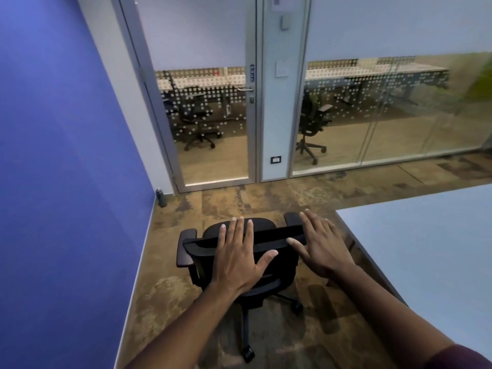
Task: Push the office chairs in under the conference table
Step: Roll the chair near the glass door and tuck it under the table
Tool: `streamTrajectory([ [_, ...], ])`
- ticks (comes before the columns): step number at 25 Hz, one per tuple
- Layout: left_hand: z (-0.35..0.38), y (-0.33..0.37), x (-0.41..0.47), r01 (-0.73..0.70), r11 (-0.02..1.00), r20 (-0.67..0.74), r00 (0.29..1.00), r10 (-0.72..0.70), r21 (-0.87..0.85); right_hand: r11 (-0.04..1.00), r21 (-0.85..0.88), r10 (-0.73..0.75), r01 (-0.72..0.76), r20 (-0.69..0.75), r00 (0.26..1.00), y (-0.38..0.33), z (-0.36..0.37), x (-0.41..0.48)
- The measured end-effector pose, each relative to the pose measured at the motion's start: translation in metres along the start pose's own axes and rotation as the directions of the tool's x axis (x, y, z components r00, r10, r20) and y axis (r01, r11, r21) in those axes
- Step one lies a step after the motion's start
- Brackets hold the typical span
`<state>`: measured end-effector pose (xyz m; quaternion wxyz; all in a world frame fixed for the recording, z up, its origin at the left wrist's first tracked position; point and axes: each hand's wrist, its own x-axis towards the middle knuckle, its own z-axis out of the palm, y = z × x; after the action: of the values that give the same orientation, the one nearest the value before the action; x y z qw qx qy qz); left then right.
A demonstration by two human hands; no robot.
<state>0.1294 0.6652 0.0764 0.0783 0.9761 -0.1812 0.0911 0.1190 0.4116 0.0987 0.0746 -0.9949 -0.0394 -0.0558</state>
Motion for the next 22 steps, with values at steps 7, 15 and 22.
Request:
streamTrajectory([
  [7, 0.021, -0.049, 0.021, 0.195, 0.974, 0.176, 0.961, -0.212, 0.111, 0.981, -0.001, -0.194, 0.196, 0.136, 0.972, -0.010, 0.032, 0.075],
  [15, 0.022, -0.066, 0.043, 0.240, 0.967, 0.220, 0.942, -0.254, 0.090, 0.975, -0.027, -0.210, 0.222, 0.231, 0.950, 0.009, 0.051, 0.093],
  [22, 0.021, -0.049, 0.028, 0.215, 0.970, 0.194, 0.953, -0.234, 0.116, 0.958, -0.038, -0.276, 0.284, 0.150, 0.950, 0.014, 0.043, 0.074],
])
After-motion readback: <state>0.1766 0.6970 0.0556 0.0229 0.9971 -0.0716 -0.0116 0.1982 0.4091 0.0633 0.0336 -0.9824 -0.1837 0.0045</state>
